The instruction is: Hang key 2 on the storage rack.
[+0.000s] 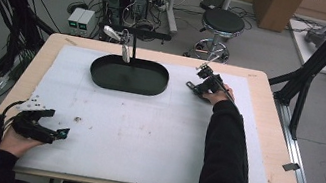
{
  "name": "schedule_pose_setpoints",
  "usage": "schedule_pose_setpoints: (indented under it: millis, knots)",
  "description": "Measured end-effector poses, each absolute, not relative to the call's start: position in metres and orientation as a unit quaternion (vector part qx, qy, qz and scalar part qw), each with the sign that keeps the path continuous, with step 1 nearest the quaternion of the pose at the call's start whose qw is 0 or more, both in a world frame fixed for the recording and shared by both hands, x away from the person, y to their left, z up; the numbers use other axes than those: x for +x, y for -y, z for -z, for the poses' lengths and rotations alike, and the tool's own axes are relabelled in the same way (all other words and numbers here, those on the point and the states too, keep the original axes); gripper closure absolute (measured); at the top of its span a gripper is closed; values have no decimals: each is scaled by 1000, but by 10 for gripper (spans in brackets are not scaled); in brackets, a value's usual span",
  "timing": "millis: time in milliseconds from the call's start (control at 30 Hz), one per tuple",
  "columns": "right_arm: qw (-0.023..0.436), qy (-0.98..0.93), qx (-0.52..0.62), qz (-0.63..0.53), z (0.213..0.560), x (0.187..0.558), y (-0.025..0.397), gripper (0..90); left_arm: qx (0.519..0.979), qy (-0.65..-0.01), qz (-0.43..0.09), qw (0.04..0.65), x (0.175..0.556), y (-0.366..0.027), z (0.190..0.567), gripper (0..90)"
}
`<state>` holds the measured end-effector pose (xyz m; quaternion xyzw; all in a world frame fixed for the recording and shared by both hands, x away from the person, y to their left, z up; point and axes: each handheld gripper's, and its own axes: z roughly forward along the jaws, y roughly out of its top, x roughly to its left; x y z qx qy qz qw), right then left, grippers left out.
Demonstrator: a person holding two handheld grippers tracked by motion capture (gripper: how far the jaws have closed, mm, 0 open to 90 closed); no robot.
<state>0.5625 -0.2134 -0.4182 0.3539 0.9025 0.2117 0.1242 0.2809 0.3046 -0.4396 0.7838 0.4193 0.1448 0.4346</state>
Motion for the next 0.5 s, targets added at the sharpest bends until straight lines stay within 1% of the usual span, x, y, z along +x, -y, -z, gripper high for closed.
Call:
schedule_pose_setpoints:
  millis: [33, 100, 233, 500]
  knots:
    - [133, -903, 352, -207, 418, 561, 212, 863, 784, -419, -144, 435, 281, -305, 440, 17]
    - [138, -902, 353, -206, 417, 560, 211, 868, 784, -419, -144, 435, 281, -305, 440, 17]
    - [123, -895, 368, -220, 412, 558, 213, 871, 785, -418, -144, 434, 281, -305, 440, 17]
    - [127, -885, 372, -249, 396, 547, 216, 870, 786, -415, -144, 434, 281, -304, 440, 17]
